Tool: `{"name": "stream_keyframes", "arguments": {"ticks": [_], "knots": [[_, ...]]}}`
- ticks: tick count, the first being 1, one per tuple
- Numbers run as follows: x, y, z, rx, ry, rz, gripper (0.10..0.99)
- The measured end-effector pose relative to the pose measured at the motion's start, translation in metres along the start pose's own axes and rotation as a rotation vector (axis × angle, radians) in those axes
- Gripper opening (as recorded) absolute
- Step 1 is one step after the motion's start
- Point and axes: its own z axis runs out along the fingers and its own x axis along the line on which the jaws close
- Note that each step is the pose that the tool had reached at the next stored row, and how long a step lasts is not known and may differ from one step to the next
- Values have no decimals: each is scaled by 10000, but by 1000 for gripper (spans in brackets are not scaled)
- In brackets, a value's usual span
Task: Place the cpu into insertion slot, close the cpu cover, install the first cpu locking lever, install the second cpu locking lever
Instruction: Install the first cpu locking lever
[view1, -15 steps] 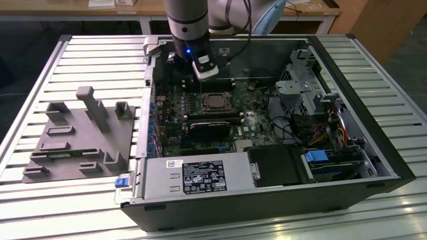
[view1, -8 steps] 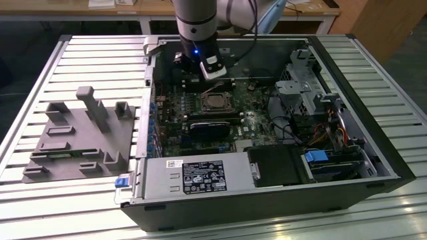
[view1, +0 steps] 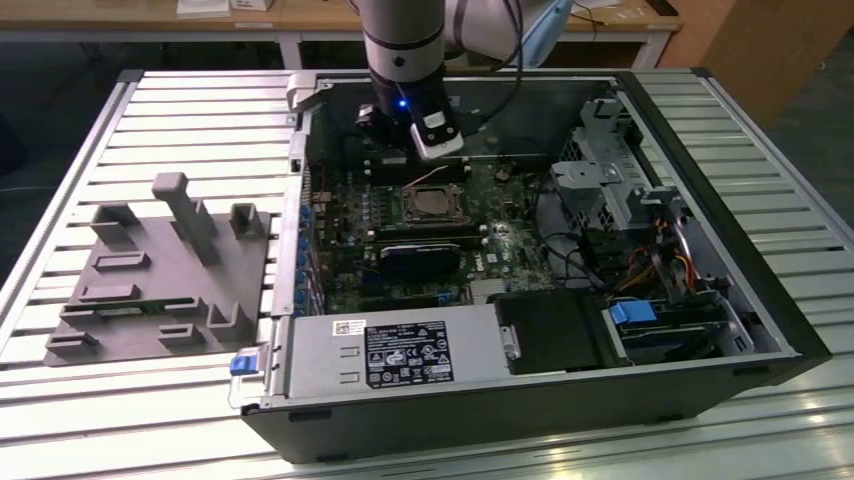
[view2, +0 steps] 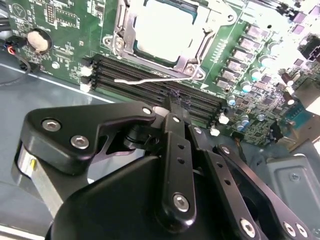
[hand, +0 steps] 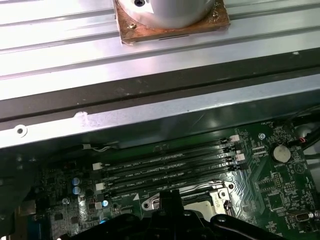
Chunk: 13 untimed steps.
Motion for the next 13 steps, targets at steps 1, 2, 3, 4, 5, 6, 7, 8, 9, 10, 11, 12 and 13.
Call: {"name": "stream_keyframes", "arguments": {"ticks": [1,2,3,4,5,6,7,8,9,10,11,12,13], "knots": [[0,0,2,9,-25,-7,102],[0,-2,5,11,-81,-24,102],[0,-2,8,12,-160,-45,102],[0,-3,11,8,-247,-67,102],[1,-4,15,4,-338,-90,102],[1,-5,18,-4,-427,-112,102],[2,-6,20,-18,-518,-135,102],[3,-7,23,-35,-612,-158,102],[4,-8,26,-54,-708,-181,102],[4,-9,29,-74,-806,-204,102],[5,-10,33,-94,-896,-226,102],[5,-11,39,-115,-982,-246,102],[5,-12,46,-125,-1017,-256,102]]}}
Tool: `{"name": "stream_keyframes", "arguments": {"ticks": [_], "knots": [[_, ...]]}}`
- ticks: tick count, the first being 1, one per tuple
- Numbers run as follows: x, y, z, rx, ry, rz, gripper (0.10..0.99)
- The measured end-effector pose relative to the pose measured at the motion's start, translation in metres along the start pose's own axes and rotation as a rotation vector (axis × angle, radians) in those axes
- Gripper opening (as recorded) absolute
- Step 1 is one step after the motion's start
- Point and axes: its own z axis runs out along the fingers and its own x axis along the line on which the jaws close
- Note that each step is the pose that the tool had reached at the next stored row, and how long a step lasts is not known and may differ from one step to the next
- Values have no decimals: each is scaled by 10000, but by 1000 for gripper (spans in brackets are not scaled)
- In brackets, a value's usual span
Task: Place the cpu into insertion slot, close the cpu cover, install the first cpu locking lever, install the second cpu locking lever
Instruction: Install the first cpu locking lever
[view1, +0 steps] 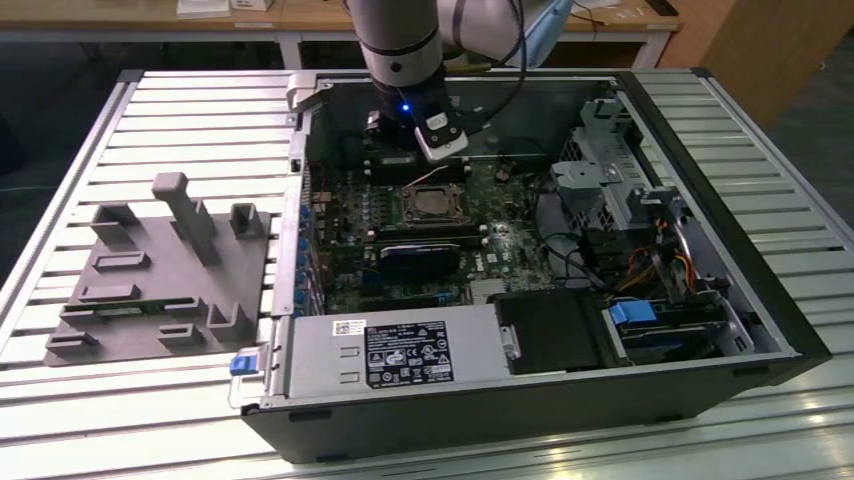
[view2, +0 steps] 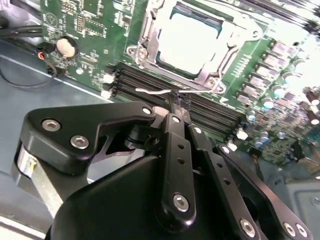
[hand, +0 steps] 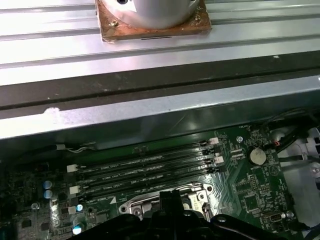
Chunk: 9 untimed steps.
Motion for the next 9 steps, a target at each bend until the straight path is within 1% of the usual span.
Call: {"name": "stream_keyframes", "arguments": {"ticks": [7,9], "knots": [[-5,-6,37,4,-5,9,102],[-11,-4,51,18,-19,55,102]]}}
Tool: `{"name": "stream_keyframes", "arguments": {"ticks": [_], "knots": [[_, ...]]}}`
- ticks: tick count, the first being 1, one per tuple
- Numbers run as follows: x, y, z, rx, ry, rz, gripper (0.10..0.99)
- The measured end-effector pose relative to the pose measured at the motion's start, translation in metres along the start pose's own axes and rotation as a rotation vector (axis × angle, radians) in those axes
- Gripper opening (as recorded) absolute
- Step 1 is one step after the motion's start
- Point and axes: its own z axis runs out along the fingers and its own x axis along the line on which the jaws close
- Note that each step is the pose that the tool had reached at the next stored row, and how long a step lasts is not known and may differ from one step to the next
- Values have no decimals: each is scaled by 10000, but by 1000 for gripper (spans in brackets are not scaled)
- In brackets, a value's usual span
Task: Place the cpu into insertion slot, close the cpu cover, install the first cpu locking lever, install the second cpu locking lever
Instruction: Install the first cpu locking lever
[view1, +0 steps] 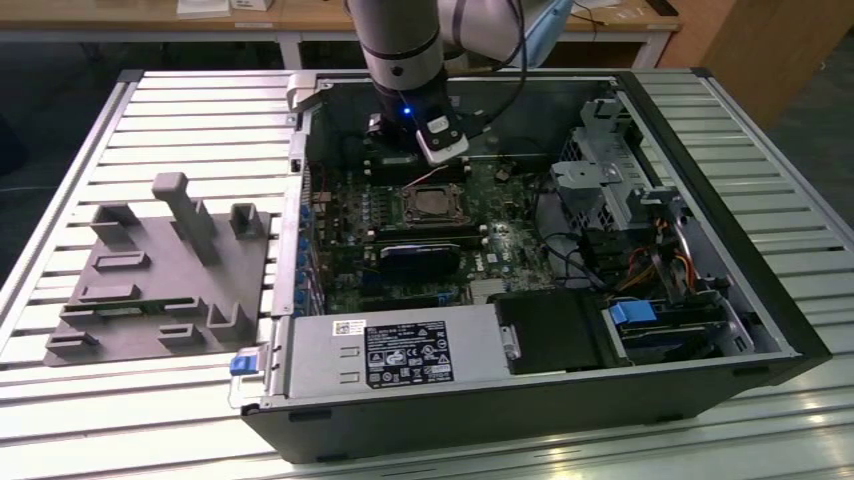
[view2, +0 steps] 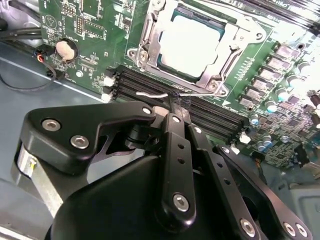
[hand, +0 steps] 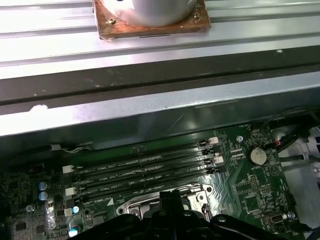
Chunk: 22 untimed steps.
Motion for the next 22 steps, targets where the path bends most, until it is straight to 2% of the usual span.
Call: {"name": "stream_keyframes", "arguments": {"ticks": [13,22], "knots": [[-40,55,104,237,-162,449,102],[-34,110,171,441,-263,661,102]]}}
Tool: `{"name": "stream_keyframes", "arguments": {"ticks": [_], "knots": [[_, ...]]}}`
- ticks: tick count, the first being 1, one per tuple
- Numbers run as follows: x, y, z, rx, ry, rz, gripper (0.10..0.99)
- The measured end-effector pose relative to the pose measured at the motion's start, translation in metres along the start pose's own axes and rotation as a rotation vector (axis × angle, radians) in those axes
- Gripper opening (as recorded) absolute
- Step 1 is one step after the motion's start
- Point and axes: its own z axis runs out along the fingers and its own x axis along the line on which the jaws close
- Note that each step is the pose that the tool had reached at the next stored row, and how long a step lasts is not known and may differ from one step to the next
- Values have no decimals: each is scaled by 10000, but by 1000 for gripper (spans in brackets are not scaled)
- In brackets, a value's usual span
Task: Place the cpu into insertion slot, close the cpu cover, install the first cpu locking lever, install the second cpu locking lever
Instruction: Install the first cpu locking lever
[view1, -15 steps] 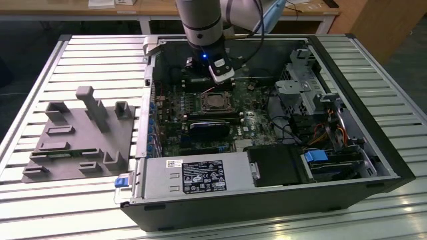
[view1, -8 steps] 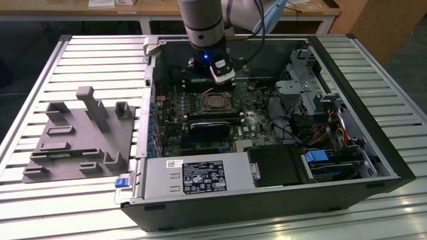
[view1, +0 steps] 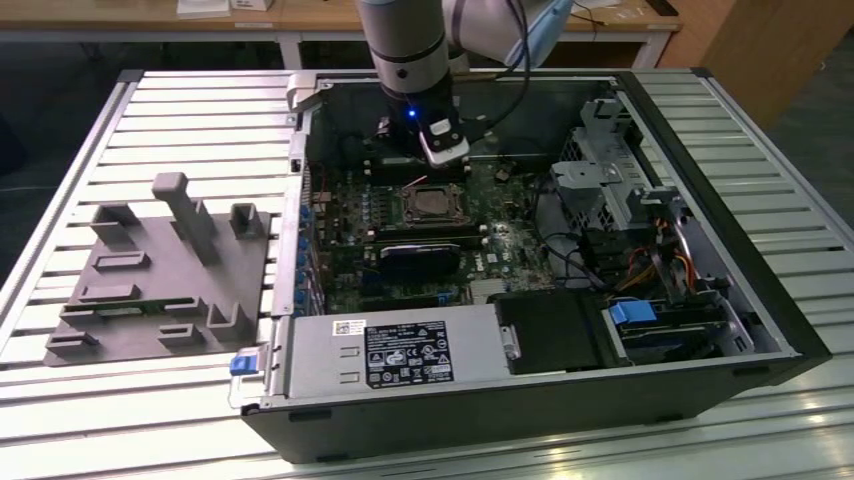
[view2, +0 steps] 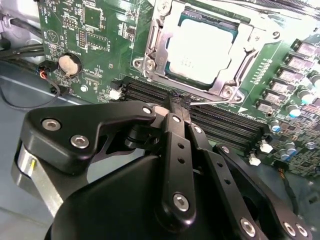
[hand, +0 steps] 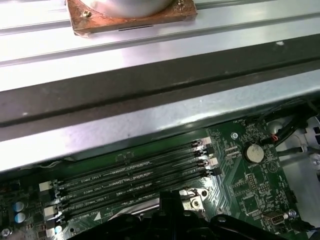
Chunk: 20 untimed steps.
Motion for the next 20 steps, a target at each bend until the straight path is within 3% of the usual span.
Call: {"name": "stream_keyframes", "arguments": {"ticks": [20], "knots": [[1,120,94,456,-208,355,102]]}}
